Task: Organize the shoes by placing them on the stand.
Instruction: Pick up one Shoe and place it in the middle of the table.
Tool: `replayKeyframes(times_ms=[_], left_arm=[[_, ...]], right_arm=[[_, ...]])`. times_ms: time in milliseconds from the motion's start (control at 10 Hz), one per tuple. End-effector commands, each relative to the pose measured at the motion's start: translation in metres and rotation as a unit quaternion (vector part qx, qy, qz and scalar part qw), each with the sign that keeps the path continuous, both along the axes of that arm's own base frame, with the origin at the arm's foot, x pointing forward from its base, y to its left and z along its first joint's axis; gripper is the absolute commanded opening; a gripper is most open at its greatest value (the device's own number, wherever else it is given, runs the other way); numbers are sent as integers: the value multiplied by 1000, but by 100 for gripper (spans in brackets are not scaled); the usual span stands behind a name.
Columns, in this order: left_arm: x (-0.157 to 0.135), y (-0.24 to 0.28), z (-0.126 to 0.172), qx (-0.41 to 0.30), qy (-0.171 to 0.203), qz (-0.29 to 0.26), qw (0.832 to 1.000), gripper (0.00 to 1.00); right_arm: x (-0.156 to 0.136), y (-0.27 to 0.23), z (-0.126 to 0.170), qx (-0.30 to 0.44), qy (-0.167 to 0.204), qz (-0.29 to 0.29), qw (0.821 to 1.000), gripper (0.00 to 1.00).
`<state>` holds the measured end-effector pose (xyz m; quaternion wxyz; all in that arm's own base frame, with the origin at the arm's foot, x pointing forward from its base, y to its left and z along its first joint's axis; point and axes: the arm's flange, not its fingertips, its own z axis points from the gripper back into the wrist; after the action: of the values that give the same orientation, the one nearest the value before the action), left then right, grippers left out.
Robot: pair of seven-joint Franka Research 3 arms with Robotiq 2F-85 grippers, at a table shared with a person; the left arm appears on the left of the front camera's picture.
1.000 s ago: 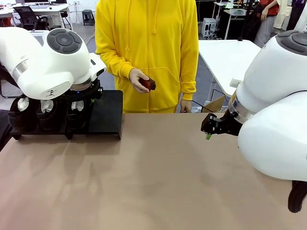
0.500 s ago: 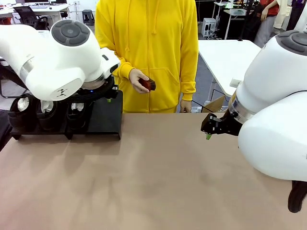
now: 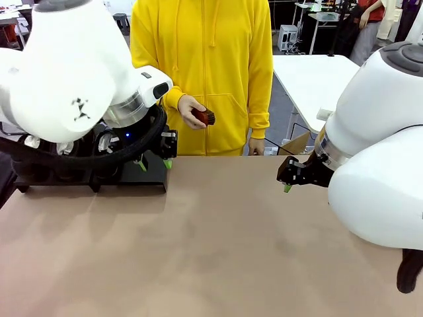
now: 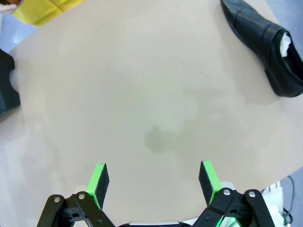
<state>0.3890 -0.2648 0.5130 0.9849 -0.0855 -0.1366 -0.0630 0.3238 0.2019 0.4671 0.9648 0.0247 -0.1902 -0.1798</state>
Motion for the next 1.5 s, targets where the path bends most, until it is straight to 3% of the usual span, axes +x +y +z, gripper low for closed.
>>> replayKeyframes(times_ms=[0, 200, 400, 500, 600, 800, 900, 1000, 1400], left_arm=[[-4, 14, -12, 0, 56, -36, 998, 55], [-20, 19, -24, -62, 102, -50, 992, 55], [-31, 28, -31, -74, 149, -50, 985, 55], [-30, 33, -33, -76, 146, -41, 986, 55], [-27, 39, -33, -84, 136, -28, 987, 55], [-26, 20, -36, -67, 144, -43, 986, 55], [-26, 20, -36, -67, 144, -43, 986, 55], [-26, 20, -36, -67, 144, -43, 986, 55], [-26, 20, -36, -67, 144, -43, 986, 55]], right_arm=[[1, -1, 1, 1, 1, 5, 1000, 100], [1, -1, 1, 1, 1, 5, 1000, 100], [1, -1, 1, 1, 1, 5, 1000, 100], [0, 0, 0, 0, 0, 0, 1000, 100], [4, -7, -1, -25, 42, 57, 997, 100], [27, -63, 13, -57, 97, 107, 988, 100], [39, -89, 17, -43, 99, 145, 983, 100], [53, -113, 14, -84, 95, 148, 981, 100], [93, -177, -21, -127, 169, 238, 948, 100]])
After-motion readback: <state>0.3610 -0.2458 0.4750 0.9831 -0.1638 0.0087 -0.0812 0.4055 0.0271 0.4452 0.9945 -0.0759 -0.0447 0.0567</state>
